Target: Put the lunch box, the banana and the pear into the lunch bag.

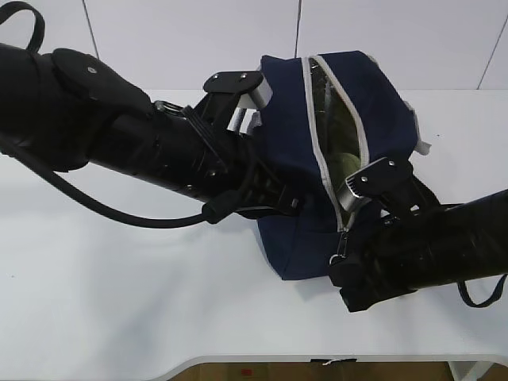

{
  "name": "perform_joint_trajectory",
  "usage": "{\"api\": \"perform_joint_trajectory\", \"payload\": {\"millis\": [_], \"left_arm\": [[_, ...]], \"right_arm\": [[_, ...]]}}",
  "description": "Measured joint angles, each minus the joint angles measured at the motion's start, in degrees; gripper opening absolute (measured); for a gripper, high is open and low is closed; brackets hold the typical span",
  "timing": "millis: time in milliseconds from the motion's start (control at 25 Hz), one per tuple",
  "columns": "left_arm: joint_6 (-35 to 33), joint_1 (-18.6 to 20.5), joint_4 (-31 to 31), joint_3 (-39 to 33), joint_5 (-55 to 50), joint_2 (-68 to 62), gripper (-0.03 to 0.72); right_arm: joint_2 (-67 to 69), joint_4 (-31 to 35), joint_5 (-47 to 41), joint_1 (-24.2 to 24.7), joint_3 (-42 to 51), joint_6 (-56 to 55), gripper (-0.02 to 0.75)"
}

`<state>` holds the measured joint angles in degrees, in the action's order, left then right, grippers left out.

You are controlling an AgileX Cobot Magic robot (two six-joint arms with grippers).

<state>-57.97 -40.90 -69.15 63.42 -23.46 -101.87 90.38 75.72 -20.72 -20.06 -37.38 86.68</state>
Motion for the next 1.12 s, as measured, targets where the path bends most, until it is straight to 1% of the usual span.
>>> {"api": "perform_joint_trajectory", "payload": {"millis": [80,280,400,480,640,720,840,1120], "left_arm": [[0.00,0.00,0.00,0.00,0.00,0.00,-0.006],[0.00,0.00,0.00,0.00,0.00,0.00,-0.006],[-0.13,0.00,0.22,0.00,-0.05,0.00,-0.006],[-0.13,0.00,0.32,0.00,-0.05,0.00,-0.006],[-0.13,0.00,0.40,0.00,-0.05,0.00,-0.006],[-0.13,0.00,0.53,0.00,-0.05,0.00,-0.006],[-0.13,0.00,0.53,0.00,-0.05,0.08,-0.006],[-0.13,0.00,0.66,0.00,-0.05,0.13,-0.006]], "right_arm": [[-0.41,-2.41,0.00,0.00,-0.10,-2.93,0.006],[-3.10,-11.51,-1.29,0.00,-0.02,-13.03,0.006],[-4.90,-16.38,-2.98,0.00,-0.13,-16.92,0.006],[-5.57,-20.39,-4.22,0.00,-0.63,-20.36,0.006],[-5.67,-31.09,-7.85,0.00,-2.79,-30.69,0.006],[-5.67,-35.24,-10.02,0.00,-4.17,-34.42,0.006],[-5.67,-39.84,-12.93,0.00,-6.61,-38.58,0.006],[-5.67,-48.13,-21.03,0.00,-13.66,-47.38,0.006]]}}
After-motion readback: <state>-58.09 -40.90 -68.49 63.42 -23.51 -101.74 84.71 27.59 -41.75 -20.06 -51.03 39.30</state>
